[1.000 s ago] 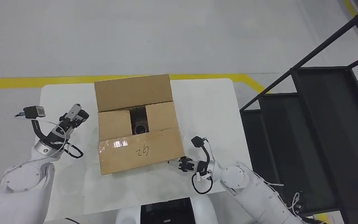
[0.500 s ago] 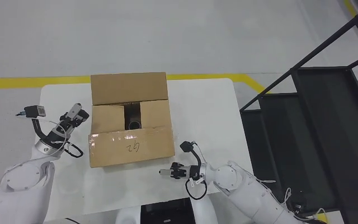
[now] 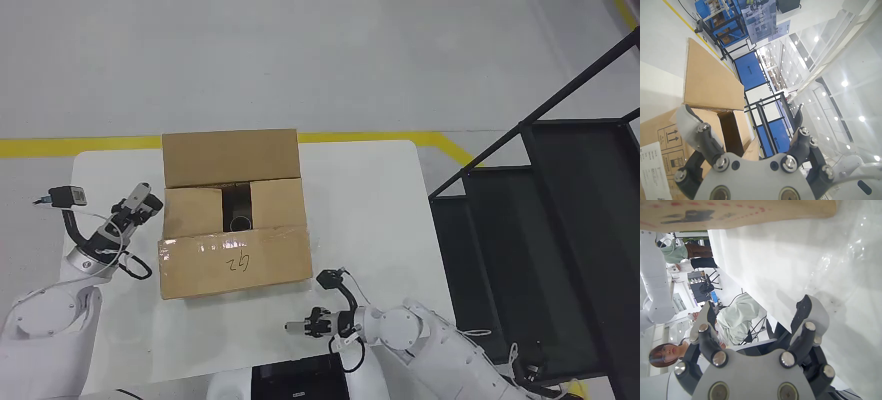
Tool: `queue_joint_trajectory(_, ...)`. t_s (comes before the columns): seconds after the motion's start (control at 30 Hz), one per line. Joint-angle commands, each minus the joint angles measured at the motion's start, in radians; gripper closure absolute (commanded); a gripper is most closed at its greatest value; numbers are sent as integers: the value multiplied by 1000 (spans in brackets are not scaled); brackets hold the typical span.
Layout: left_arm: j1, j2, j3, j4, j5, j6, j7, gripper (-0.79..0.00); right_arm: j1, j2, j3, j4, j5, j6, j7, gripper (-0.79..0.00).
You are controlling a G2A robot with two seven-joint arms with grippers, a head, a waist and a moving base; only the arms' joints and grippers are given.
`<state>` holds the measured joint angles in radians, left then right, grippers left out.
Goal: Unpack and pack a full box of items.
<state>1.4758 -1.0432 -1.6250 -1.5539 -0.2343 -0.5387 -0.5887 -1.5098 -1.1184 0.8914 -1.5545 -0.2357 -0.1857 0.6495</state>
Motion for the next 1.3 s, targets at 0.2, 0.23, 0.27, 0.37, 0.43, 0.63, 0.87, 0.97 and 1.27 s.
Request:
queue_joint_trajectory(0.2,3,-1,0,-2,-3,1,-1,-785,12,-5,-16,38,-52,32,-59,-785)
queue_joint_trajectory(0.23,3,-1,-1,-2,-2,2,-2,-785,13,-5,-15,39,-56,32,-60,-785)
queue_joint_trajectory(0.27,4,-1,-4,-3,-1,1,0,-785,12,-4,-11,41,-57,34,-61,-785)
queue_joint_trajectory(0.37,6,0,-7,-5,-1,0,-1,-785,8,2,9,41,-71,46,-65,-785)
queue_joint_trajectory(0.43,7,-1,-8,-6,-1,0,1,-785,3,7,29,36,-80,52,-65,-785)
queue_joint_trajectory(0.63,12,-1,-13,-8,-4,-5,0,-785,-26,31,114,2,-114,76,-58,-785)
queue_joint_trajectory(0.87,21,-1,-20,-11,-2,-4,3,-785,-53,52,200,-32,-146,91,-50,-785)
queue_joint_trajectory(0.97,25,-1,-24,-15,0,-4,6,-785,-65,60,236,-53,-167,104,-65,-785)
queue_joint_trajectory(1.27,33,-2,-27,-27,4,1,11,-785,-114,57,231,-147,-19,32,-48,-785)
